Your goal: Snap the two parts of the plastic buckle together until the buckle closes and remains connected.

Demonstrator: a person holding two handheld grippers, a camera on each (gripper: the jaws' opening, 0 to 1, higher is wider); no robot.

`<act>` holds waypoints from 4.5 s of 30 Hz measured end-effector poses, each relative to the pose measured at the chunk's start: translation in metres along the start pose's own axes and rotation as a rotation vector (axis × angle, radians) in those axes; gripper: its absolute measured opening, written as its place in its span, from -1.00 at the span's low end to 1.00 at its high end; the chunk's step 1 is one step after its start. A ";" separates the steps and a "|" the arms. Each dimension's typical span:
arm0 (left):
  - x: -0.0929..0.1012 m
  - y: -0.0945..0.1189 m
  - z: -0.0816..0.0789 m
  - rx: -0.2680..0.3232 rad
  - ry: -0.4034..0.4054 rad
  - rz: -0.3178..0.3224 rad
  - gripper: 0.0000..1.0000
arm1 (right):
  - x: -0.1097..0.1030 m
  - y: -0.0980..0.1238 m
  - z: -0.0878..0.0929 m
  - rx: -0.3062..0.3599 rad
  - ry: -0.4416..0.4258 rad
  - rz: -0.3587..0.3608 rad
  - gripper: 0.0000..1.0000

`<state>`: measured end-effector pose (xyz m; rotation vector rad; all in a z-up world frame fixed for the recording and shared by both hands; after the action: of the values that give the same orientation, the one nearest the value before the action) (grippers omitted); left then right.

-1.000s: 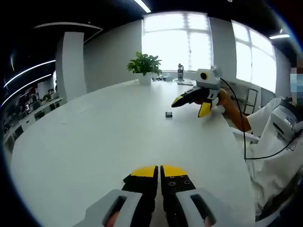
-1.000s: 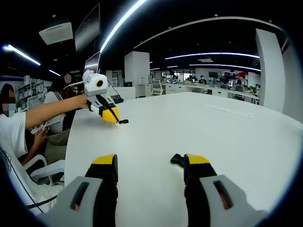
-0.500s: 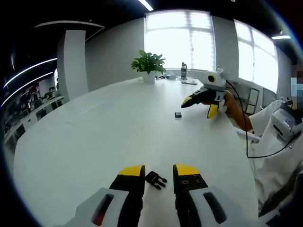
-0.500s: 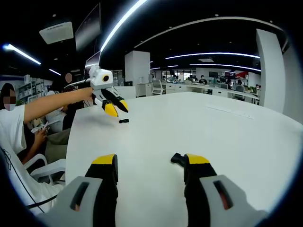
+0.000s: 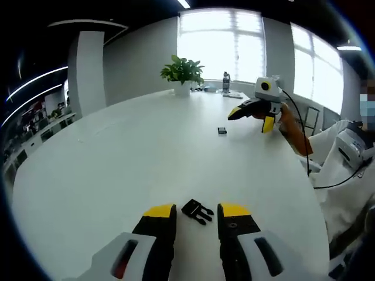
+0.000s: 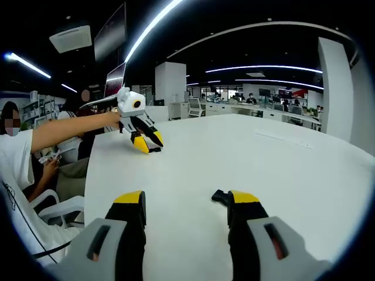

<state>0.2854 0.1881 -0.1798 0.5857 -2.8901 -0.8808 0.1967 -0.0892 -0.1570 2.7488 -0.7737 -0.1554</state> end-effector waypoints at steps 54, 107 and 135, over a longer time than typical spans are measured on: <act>0.006 0.020 0.008 0.073 0.013 -0.079 -0.62 | -0.016 -0.010 -0.001 0.019 0.006 -0.038 0.13; 0.014 0.006 -0.006 0.118 0.049 -0.078 -0.80 | -0.016 -0.010 0.000 0.028 -0.001 -0.044 0.13; 0.007 0.023 -0.008 0.150 0.397 -0.637 -0.80 | -0.022 -0.005 0.005 0.055 -0.008 -0.041 0.13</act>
<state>0.2723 0.1987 -0.1612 1.5464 -2.4311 -0.4989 0.1800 -0.0746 -0.1630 2.8185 -0.7349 -0.1560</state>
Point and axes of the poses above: the point that each gripper's makers call its tool centre point, and the gripper's own axes: y roughly backward along the fingers, x roughly to its right, z roughly out of its underside, the point moved 6 cm from there along y, roughly backward along the fingers, and after that the axes turned 11 degrees about -z, right-handed, at the moved point
